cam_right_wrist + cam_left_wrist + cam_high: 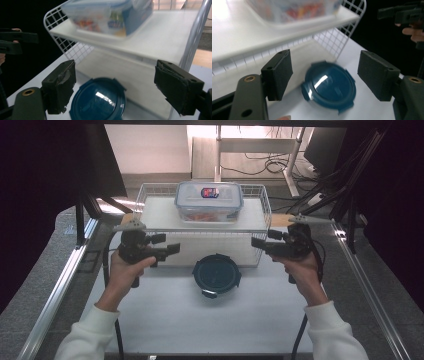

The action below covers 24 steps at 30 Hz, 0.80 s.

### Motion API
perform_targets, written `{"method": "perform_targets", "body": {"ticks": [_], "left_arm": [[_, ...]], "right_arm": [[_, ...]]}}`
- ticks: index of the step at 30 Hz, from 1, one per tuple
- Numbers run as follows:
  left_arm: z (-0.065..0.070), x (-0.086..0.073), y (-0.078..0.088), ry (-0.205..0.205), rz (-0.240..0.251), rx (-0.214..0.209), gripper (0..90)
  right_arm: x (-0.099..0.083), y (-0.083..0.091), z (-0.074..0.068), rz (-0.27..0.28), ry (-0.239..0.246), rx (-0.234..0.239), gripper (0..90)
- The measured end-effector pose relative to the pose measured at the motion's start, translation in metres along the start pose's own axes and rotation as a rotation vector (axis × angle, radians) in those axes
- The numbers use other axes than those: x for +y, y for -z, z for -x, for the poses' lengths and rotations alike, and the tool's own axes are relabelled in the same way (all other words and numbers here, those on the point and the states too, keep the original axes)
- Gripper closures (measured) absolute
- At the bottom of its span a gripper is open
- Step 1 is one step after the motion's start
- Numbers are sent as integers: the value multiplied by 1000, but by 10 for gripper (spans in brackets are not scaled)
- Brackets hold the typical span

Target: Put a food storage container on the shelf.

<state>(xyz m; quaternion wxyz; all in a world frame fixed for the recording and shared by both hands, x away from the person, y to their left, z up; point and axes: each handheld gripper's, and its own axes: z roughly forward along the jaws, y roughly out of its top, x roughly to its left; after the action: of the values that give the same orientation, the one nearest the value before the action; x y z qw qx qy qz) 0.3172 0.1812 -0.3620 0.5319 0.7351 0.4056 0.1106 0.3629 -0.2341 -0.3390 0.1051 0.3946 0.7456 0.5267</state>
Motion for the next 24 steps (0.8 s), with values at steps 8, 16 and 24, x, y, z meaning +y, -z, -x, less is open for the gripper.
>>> {"method": "perform_targets", "body": {"ticks": [8, 16, 24], "left_arm": [[14, -55, -4, -15, -62, 5, 274], [14, -77, -13, 23, -106, 7, 275], [14, -87, -15, 14, -142, 34, 274]], "right_arm": [[-53, 18, -8, -48, 55, -9, 265], [-90, 20, -6, -96, 47, -12, 287], [-100, 13, -3, -144, 31, -18, 272]]}}
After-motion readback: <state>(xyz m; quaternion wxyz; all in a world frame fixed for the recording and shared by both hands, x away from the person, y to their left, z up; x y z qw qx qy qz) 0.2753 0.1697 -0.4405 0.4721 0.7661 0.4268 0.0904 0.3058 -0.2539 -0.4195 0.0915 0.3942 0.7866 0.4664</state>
